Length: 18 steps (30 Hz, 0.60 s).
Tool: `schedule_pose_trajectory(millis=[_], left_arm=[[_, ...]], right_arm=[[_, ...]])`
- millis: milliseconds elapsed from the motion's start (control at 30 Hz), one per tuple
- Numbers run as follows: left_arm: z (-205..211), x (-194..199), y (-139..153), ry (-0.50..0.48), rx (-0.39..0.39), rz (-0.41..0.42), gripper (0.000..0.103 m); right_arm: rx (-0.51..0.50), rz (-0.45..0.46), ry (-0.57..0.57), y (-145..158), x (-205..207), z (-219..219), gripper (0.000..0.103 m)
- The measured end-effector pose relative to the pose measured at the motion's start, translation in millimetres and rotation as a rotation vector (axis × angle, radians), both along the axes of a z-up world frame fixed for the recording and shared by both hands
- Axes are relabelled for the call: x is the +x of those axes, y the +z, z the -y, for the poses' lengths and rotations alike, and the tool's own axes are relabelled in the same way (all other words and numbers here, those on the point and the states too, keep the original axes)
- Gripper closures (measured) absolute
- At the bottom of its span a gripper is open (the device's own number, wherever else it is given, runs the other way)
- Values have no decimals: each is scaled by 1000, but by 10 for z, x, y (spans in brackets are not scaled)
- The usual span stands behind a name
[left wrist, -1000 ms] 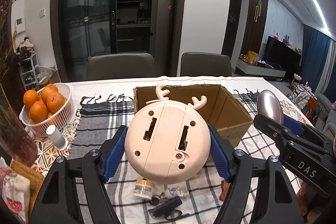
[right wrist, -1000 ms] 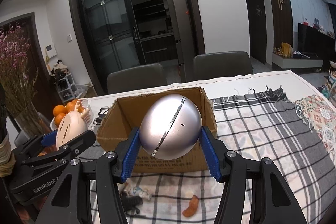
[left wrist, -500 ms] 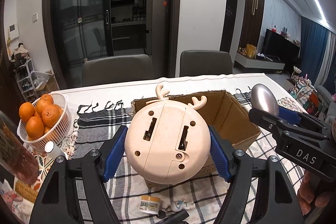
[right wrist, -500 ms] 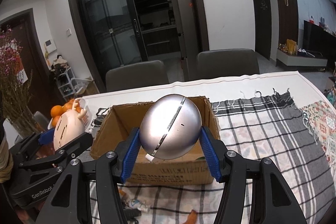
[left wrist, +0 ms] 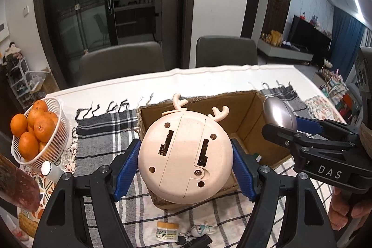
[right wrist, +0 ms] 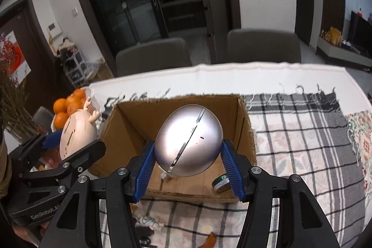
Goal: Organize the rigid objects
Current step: 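Open both tools to drop the egg and deer gadget into the box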
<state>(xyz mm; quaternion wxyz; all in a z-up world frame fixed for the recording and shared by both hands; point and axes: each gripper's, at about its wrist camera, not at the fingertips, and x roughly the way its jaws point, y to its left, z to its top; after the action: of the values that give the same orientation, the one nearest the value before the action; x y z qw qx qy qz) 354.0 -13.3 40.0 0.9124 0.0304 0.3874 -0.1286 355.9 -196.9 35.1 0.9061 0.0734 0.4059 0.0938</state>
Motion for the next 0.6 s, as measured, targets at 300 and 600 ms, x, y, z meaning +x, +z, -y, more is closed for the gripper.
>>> schedule_pose_trajectory(millis=[300, 600], left_arm=[[107, 249, -215, -40, 49, -116, 29], [164, 361, -378, -32, 57, -205, 25]], right_arm=[[-1, -138, 18, -249, 247, 55, 45], [-49, -138, 18, -228, 277, 34, 45]])
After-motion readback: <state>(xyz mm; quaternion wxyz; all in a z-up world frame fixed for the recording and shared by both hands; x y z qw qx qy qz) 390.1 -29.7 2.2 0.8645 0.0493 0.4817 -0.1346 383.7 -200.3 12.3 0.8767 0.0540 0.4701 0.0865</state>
